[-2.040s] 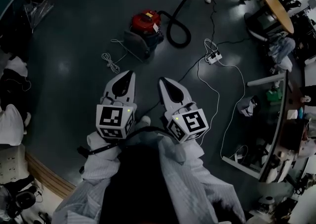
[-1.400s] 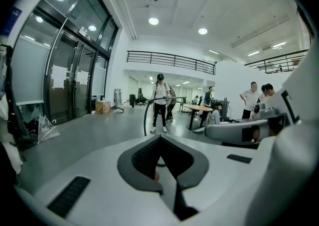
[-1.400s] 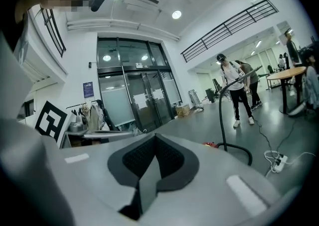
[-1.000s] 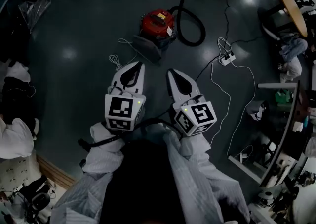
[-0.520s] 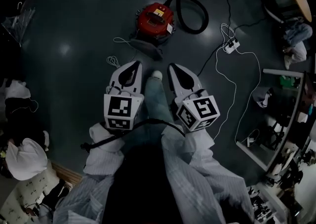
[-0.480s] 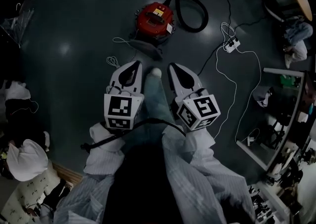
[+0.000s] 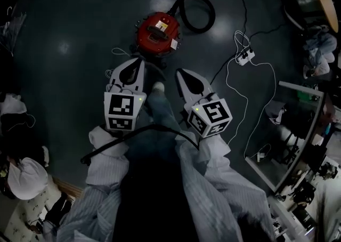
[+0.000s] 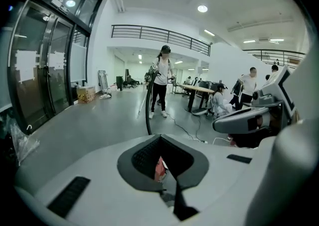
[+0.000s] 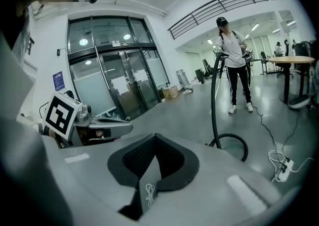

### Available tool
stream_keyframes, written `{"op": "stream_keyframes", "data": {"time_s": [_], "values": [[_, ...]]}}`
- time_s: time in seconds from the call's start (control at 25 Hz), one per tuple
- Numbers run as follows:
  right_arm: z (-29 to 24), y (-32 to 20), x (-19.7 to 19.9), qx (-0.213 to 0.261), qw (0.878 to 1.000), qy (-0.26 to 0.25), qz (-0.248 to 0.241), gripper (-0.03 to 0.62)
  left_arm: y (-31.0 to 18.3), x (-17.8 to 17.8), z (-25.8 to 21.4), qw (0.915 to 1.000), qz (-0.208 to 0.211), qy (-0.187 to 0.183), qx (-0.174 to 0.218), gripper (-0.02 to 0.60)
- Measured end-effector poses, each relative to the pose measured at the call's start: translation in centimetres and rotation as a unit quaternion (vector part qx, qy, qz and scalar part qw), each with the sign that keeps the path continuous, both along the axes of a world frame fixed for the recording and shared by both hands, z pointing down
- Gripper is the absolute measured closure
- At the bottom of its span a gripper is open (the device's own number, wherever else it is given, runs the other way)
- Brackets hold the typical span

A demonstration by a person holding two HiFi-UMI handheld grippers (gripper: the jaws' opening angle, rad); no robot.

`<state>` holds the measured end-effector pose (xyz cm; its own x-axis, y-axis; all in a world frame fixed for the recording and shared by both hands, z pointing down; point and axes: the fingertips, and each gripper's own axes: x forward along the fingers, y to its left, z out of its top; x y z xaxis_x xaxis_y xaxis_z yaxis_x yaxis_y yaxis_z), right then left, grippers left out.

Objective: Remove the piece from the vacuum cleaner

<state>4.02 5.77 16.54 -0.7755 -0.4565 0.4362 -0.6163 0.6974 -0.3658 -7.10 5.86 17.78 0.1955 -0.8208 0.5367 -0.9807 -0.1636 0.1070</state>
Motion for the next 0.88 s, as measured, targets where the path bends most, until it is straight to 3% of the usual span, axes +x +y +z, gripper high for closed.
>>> {"op": "stream_keyframes", "data": {"time_s": [0.16, 0.32, 0.52, 0.64, 0.88], "values": [[5.7, -2.5, -0.3, -0.036, 0.999, 0.016, 0.007, 0.592, -2.8, -0.7, 6.5, 0.9981, 0.036, -0.02, -0.045, 0.577], [13.5, -3.0, -1.2, -0.066, 0.997, 0.043, -0.01, 0.592, -3.5, -0.4, 14.6, 0.9926, 0.082, -0.014, -0.089, 0.577], [24.5, -3.0, -2.4, -0.079, 0.991, 0.097, -0.038, 0.592, -3.8, -1.2, 23.9, 0.9818, 0.109, -0.017, -0.155, 0.577], [29.9, -2.5, -3.3, -0.103, 0.989, 0.103, -0.037, 0.592, -3.4, -1.4, 28.3, 0.9726, 0.124, -0.011, -0.196, 0.577], [38.7, -2.3, -4.0, -0.116, 0.984, 0.129, -0.035, 0.592, -4.5, -0.8, 36.9, 0.9581, 0.168, -0.039, -0.229, 0.577]]}}
